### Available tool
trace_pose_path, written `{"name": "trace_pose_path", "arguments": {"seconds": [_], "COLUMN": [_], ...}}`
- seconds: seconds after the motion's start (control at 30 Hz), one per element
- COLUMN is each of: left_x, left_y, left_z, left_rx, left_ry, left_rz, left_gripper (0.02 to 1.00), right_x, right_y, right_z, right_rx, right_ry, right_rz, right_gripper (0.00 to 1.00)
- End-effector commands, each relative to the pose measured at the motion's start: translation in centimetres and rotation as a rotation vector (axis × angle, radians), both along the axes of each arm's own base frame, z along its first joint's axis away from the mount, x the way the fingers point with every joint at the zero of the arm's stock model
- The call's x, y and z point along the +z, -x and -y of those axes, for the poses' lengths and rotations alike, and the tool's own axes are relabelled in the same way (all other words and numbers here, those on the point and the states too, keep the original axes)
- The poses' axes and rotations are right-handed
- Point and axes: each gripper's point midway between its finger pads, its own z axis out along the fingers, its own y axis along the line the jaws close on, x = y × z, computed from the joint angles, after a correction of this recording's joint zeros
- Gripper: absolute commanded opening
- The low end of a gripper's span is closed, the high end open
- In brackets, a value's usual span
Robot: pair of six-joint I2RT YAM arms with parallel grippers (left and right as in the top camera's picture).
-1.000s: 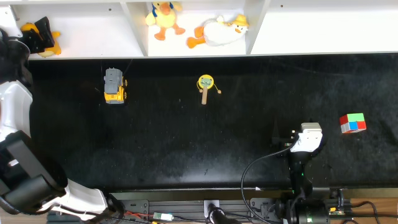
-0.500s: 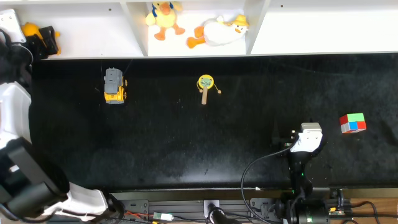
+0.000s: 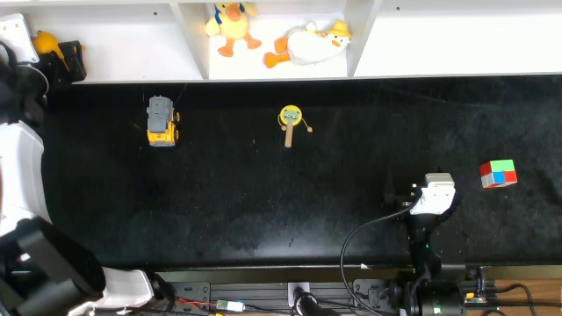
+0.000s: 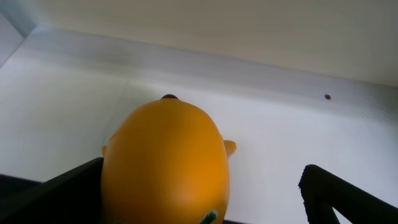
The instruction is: Store Toys
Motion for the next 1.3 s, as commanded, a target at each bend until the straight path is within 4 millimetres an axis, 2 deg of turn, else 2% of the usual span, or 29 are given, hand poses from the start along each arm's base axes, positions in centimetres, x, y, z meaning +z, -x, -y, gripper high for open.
{"name": "trace_pose_path", "arguments": {"seconds": [0.03, 0.23, 0.33, 0.5, 0.63, 0.7, 0.8, 0.93, 1.07, 1.2, 1.3], "left_x": [3.2, 3.8, 3.1, 0.1, -3.4, -4.9, -7.0, -8.5, -10.7, -12.9, -14.2], "left_y": [1.4, 4.5, 6.6, 10.3, 13.1, 13.8, 14.0, 13.1, 13.3, 13.4, 12.7], "left_z": [0.7, 1.2, 2.2, 4.6, 7.7, 8.9, 10.7, 14.0, 16.5, 17.4, 17.1], "left_rx": [-0.012, 0.026, 0.032, 0.039, -0.007, -0.029, -0.063, -0.161, -0.232, -0.258, -0.249], "left_ry": [-0.046, -0.090, -0.092, -0.019, 0.003, 0.015, 0.057, 0.070, 0.092, 0.108, 0.100], "left_rz": [0.025, 0.014, 0.011, -0.011, -0.048, -0.071, -0.124, -0.170, -0.254, -0.326, -0.348], "left_gripper": [0.998, 0.998, 0.998, 0.998, 0.998, 0.998, 0.998, 0.996, 0.998, 0.996, 0.998], "right_x": [0.0, 0.0, 0.0, 0.0, 0.0, 0.0, 0.0, 0.0, 0.0, 0.0, 0.0], "right_y": [0.0, 0.0, 0.0, 0.0, 0.0, 0.0, 0.0, 0.0, 0.0, 0.0, 0.0], "right_z": [-0.2, -0.2, -0.2, -0.2, -0.2, -0.2, -0.2, -0.2, -0.2, -0.2, -0.2], "right_rx": [0.011, 0.011, 0.011, 0.011, 0.011, 0.011, 0.011, 0.011, 0.011, 0.011, 0.011], "right_ry": [0.001, 0.001, 0.001, 0.001, 0.001, 0.001, 0.001, 0.001, 0.001, 0.001, 0.001], "right_rz": [0.007, 0.007, 0.007, 0.007, 0.007, 0.007, 0.007, 0.007, 0.007, 0.007, 0.007], "right_gripper": [0.993, 0.996, 0.996, 0.993, 0.996, 0.996, 0.996, 0.993, 0.996, 0.996, 0.996]}}
